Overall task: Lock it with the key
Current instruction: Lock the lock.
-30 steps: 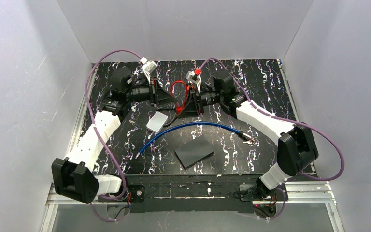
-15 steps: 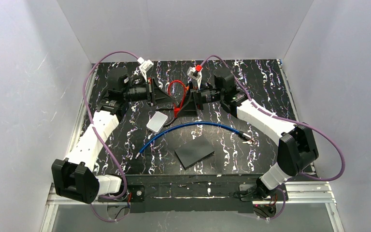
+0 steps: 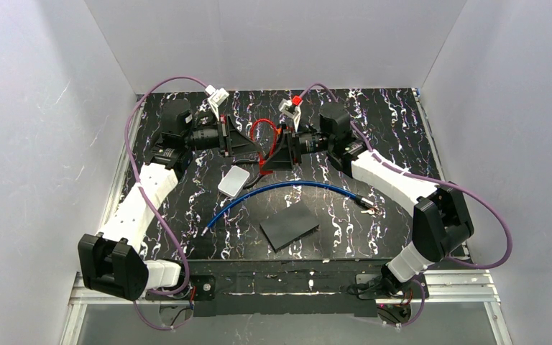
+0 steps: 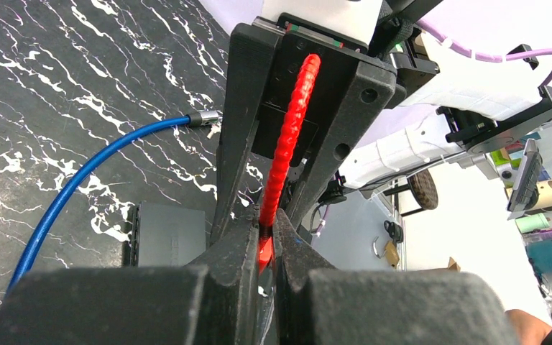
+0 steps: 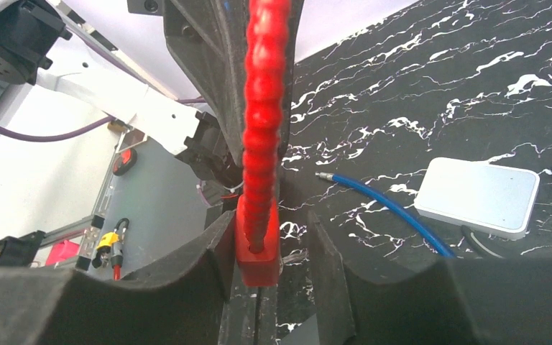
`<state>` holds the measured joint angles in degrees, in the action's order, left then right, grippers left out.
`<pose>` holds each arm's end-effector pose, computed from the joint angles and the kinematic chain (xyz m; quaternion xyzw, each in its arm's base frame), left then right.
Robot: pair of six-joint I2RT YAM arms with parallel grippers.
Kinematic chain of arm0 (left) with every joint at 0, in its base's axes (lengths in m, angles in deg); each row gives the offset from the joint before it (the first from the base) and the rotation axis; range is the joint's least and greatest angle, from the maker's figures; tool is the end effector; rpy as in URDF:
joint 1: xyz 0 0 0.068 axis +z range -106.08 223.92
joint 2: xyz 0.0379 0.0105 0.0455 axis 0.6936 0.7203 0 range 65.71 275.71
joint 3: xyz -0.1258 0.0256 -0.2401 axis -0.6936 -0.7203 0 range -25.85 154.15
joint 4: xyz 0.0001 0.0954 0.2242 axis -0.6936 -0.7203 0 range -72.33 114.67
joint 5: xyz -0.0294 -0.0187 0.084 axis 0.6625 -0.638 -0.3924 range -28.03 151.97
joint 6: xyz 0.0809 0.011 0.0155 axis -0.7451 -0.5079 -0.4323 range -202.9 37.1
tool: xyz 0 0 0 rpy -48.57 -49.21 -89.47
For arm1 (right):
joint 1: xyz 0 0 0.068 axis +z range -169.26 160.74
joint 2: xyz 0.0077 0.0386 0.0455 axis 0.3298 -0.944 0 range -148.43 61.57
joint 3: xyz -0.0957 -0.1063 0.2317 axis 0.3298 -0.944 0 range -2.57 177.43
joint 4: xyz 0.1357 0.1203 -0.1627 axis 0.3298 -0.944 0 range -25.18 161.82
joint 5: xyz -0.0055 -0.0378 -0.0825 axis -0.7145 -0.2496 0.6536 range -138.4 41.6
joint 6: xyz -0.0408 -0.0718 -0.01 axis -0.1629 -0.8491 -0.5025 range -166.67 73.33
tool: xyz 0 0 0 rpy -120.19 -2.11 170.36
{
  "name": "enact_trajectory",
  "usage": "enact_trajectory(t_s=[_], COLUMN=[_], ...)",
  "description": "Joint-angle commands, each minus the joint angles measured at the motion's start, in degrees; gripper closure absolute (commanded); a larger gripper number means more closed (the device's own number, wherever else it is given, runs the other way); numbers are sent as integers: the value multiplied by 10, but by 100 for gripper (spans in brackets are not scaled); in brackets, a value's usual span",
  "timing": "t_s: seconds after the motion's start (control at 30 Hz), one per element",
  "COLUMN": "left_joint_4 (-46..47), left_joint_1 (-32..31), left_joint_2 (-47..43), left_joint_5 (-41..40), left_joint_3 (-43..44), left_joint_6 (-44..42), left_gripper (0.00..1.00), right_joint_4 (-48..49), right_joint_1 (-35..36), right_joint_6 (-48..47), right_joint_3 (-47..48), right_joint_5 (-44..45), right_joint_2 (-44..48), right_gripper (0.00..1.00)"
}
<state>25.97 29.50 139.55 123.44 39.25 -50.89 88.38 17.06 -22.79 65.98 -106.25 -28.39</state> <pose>0.2620 -0.1332 0.3774 0.2345 0.6898 -0.5765 0.3698 0.2571 0.2653 0.3409 -0.3951 0.6052 0.6051 0.3338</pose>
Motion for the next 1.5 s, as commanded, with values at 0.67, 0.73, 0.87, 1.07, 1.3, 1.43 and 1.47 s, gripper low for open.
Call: enact_trajectory(t_s=[0.67, 0.73, 0.87, 1.07, 1.3, 1.43, 1.47], left_joint_4=[-24, 6, 16, 2, -10, -9, -9], left_joint_1=[30, 30, 9, -15, -41, -53, -55], left_joint_2=[54, 44, 28, 21, 39, 45, 47], left_joint_5=[-32, -41, -70, -117, -136, -138, -138], left_joint_3=[83, 66, 50, 64, 97, 98, 98], left_joint_6=[-21, -28, -73, -126, -152, -158, -158], left_gripper=[39, 39, 43, 51, 60, 56, 54], right_joint_4=[208, 240, 281, 308, 336, 345, 347], right_joint_1=[-71, -90, -101, -101, -94, -89, -87], right_joint_6=[195, 243, 313, 375, 395, 396, 396], right_joint_3=[15, 11, 5, -13, -19, -19, -20], right_joint_5=[112, 137, 171, 197, 187, 180, 179], right_joint_2=[-13, -18, -30, -26, -22, -21, -21], right_gripper=[99, 99, 99, 99, 99, 99, 99])
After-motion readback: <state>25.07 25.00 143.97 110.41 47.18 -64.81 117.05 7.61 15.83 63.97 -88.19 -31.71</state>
